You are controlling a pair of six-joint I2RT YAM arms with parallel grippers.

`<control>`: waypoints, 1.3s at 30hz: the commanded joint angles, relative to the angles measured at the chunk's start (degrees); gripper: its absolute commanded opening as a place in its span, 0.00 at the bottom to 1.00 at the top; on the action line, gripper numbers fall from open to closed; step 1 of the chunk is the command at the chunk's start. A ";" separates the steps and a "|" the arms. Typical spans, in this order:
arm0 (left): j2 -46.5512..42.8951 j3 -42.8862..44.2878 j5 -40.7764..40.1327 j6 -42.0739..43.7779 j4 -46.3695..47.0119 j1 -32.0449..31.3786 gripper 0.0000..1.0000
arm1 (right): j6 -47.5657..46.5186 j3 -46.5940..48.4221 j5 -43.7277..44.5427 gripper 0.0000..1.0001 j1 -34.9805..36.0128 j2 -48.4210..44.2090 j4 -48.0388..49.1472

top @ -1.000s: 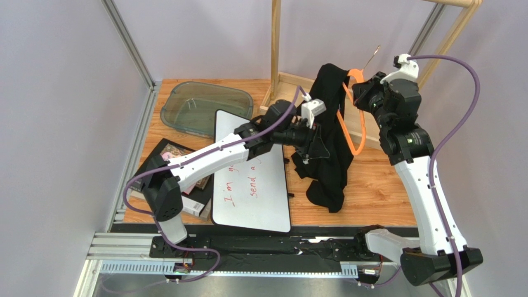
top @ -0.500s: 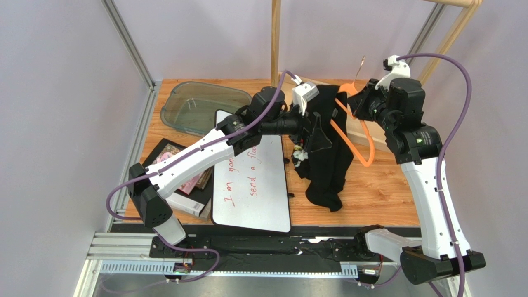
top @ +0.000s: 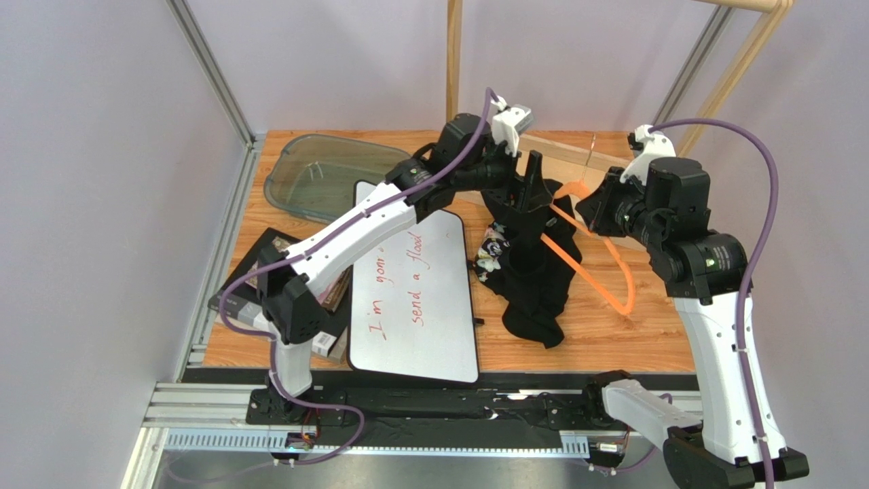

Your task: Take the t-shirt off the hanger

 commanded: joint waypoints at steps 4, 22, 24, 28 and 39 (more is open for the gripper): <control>2.59 -1.22 7.58 -2.09 2.75 -0.16 0.81 | -1.97 1.21 -0.98 0.00 0.36 -3.94 -0.97; 8.82 5.44 1.70 -7.81 0.04 4.74 0.00 | -3.12 1.04 -0.01 0.00 0.36 -8.42 -2.64; 9.09 5.53 2.58 -9.65 0.22 6.51 0.00 | -3.21 -0.01 1.57 0.00 0.36 -9.21 -4.48; 9.79 5.62 2.67 -9.75 -0.04 8.63 0.00 | -3.12 0.77 3.59 0.00 0.36 -12.29 -7.03; 3.39 3.26 7.33 -8.18 -1.89 8.54 0.64 | -5.23 -2.46 -0.88 0.00 0.36 -16.42 -1.79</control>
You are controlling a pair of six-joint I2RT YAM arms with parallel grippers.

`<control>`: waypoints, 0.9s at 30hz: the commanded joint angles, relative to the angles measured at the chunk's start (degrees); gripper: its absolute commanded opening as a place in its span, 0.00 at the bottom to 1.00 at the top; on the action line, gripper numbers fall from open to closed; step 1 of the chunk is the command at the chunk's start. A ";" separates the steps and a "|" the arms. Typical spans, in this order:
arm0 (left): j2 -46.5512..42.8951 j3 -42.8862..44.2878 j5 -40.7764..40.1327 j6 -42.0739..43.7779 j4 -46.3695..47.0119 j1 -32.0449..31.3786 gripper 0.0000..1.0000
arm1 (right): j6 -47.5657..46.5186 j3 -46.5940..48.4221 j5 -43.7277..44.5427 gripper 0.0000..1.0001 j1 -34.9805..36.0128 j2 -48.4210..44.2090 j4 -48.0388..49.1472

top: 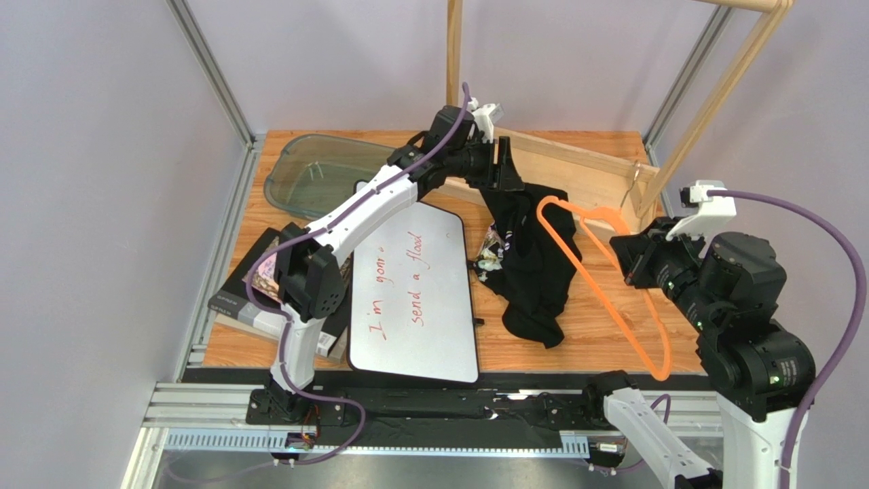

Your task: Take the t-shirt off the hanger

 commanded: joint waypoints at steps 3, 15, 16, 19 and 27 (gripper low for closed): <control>-15.48 -3.42 1.45 -0.21 -0.04 -0.95 0.68 | -1.10 -8.26 -7.04 0.00 0.34 -1.56 11.81; -30.18 -19.16 22.10 8.73 18.26 -6.40 0.76 | 2.50 -16.45 -23.03 0.00 0.34 -4.47 23.43; -30.36 -19.17 22.28 10.40 16.34 -6.40 0.76 | 2.94 -16.53 -24.08 0.00 0.42 -4.55 23.52; -29.49 -17.15 20.01 17.69 9.33 -6.92 0.75 | 4.26 -15.84 -26.20 0.00 0.34 -4.82 23.52; -27.38 -14.60 15.07 33.35 2.08 -8.42 0.80 | 3.92 -13.99 -30.51 0.00 0.25 -4.91 22.65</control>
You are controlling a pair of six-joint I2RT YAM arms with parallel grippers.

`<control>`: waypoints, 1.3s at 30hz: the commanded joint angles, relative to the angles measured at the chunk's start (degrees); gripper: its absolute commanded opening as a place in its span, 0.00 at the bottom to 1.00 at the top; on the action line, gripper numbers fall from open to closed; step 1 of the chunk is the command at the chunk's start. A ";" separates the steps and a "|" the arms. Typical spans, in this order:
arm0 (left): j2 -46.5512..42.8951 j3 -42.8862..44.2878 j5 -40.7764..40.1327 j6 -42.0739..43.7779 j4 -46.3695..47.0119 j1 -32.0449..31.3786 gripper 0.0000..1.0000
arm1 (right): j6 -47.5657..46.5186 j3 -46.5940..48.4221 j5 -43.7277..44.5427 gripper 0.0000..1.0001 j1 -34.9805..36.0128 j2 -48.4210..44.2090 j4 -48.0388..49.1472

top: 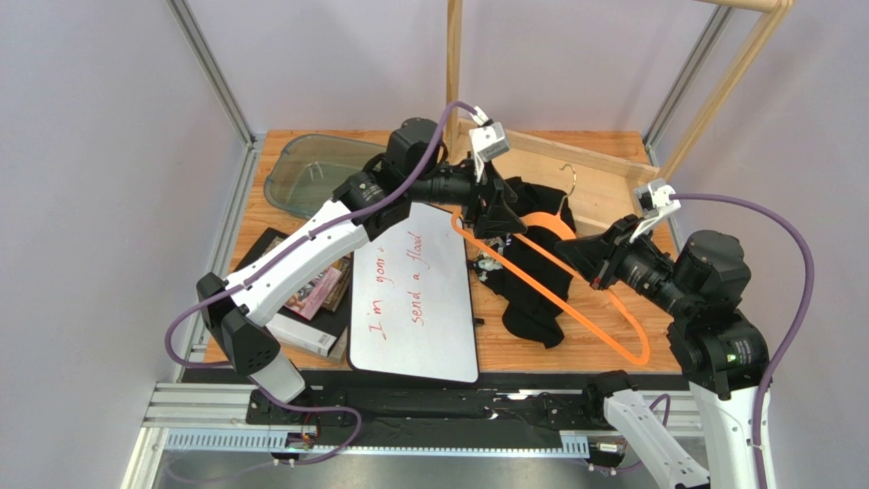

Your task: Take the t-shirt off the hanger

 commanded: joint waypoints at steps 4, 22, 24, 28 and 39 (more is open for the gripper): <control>1.48 4.16 6.85 11.89 -4.39 -0.72 0.80 | 0.48 2.03 -6.10 0.00 0.34 -0.16 3.15; 4.39 7.68 13.91 10.92 -7.11 1.11 0.00 | 3.12 -0.96 -8.06 0.36 0.34 1.69 7.12; 2.56 7.07 13.03 11.54 -8.78 2.26 0.00 | 1.46 -1.13 -7.25 0.55 0.42 1.34 6.14; -1.14 5.39 15.74 13.03 -11.33 6.47 0.00 | -0.57 -1.48 -6.89 0.87 0.34 0.54 4.29; -12.48 1.80 20.66 25.07 -27.69 9.73 0.00 | -3.12 -5.17 -15.50 0.95 0.34 -2.18 4.91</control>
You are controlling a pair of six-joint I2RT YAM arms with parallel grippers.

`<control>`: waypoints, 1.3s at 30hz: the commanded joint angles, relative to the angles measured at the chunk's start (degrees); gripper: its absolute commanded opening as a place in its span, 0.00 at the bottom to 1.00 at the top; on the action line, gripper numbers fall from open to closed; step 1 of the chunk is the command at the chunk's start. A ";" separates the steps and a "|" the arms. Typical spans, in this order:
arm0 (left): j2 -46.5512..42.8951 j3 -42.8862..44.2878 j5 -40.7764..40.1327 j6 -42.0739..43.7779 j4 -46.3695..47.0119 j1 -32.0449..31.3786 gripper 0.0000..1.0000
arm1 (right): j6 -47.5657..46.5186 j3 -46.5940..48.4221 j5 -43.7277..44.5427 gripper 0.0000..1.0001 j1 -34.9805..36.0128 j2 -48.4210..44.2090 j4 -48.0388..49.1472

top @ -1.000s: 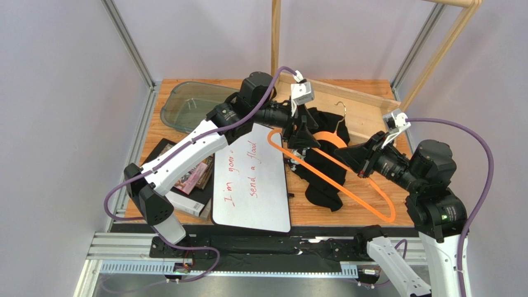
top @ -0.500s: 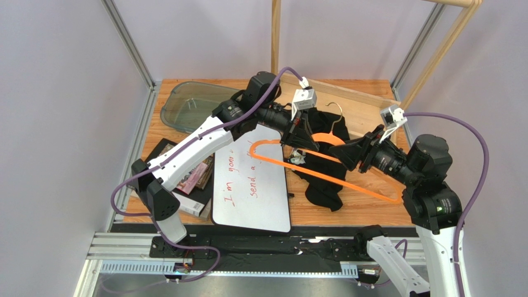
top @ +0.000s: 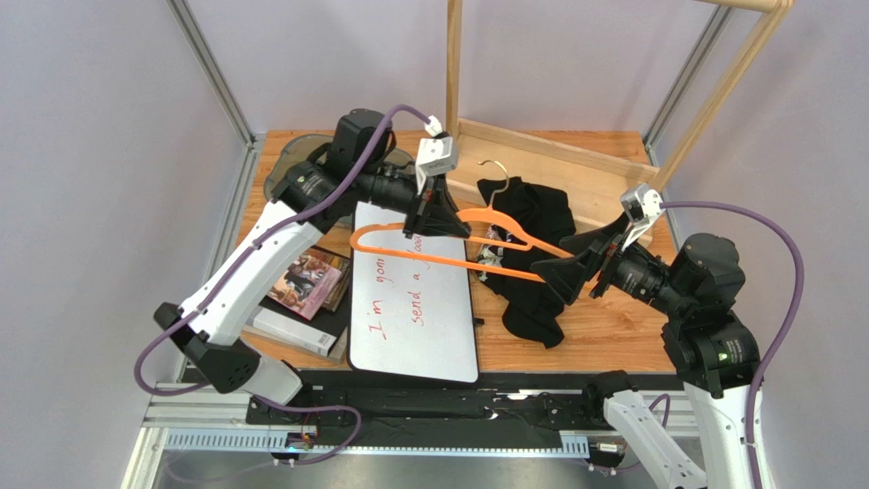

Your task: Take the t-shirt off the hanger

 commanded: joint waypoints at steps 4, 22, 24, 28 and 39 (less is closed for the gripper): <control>-8.45 -3.03 8.87 7.64 -3.93 5.40 0.00 | -1.81 -2.40 -6.36 0.86 0.34 -1.35 0.63; -5.38 1.54 15.82 14.42 -13.34 9.71 0.00 | 3.11 -6.62 -16.29 0.55 0.42 -2.67 6.69; -5.56 1.37 16.35 13.45 -12.12 9.71 0.00 | 3.37 -7.41 -16.47 0.54 0.34 -2.85 7.30; -5.73 0.67 18.71 11.52 -9.83 9.71 0.00 | 4.34 -8.99 -16.47 0.50 0.42 -3.37 8.80; -8.11 -5.66 3.01 -13.25 10.91 9.71 0.29 | 5.14 -9.61 -7.70 0.00 0.42 -6.96 10.20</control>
